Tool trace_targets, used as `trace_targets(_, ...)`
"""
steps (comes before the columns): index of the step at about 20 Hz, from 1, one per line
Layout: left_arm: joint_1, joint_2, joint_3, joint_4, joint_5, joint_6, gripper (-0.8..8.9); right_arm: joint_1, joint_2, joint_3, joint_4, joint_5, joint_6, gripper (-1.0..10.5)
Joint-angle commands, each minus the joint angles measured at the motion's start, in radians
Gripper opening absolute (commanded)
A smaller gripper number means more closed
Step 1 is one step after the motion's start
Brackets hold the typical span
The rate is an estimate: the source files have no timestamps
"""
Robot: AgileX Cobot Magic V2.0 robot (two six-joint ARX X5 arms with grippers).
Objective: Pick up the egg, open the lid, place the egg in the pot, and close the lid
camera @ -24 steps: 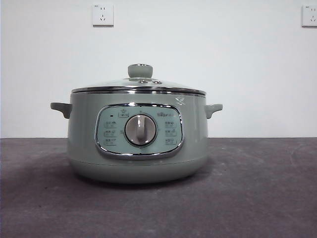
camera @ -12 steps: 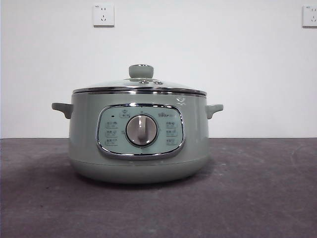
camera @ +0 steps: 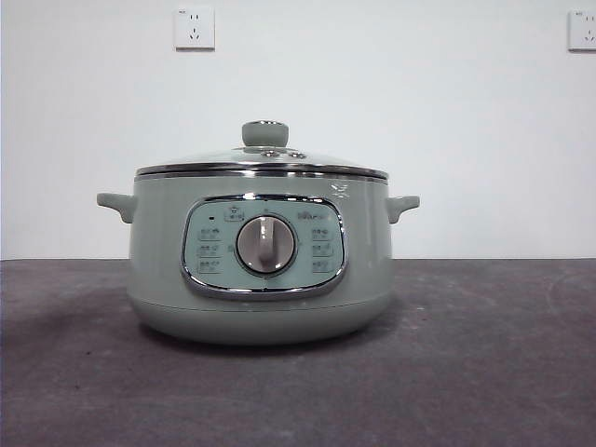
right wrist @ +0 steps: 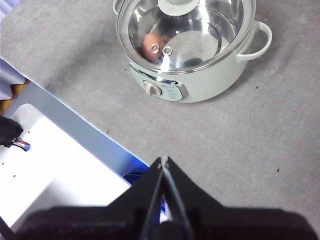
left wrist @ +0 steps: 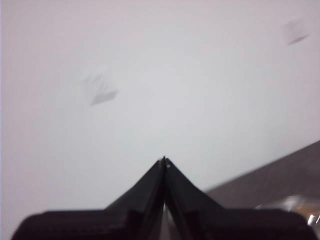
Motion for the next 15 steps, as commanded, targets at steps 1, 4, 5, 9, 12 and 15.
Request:
trace_targets(1, 0.037, -0.121, -0.198, 0.027, -0.037, -0.069, -0.03, 0.002, -0.003, -0.002, -0.016, 0.003, 0.005, 0.0)
trace_targets(4, 0.049, -0.239, -0.382, 0.029, -0.125, -0.109, -0.04, 0.002, -0.005, -0.002, -0.016, 0.003, 0.005, 0.0)
trace_targets(5, 0.050, -0.270, -0.436, 0.029, -0.156, -0.128, -0.03, 0.002, -0.005, -0.002, -0.016, 0.003, 0.005, 0.0)
trace_targets(9, 0.050, -0.372, -0.590, 0.024, -0.240, -0.158, -0.03, 0.002, -0.007, -0.002, -0.016, 0.003, 0.005, 0.0)
trace_targets(12, 0.050, -0.417, -0.656, 0.024, -0.240, -0.158, -0.03, 0.002, -0.007, -0.002, -0.016, 0.003, 0.005, 0.0)
trace_targets(15, 0.050, -0.417, -0.664, -0.048, -0.240, -0.157, -0.03, 0.002, -0.007, -0.002, -0.016, 0.003, 0.005, 0.0)
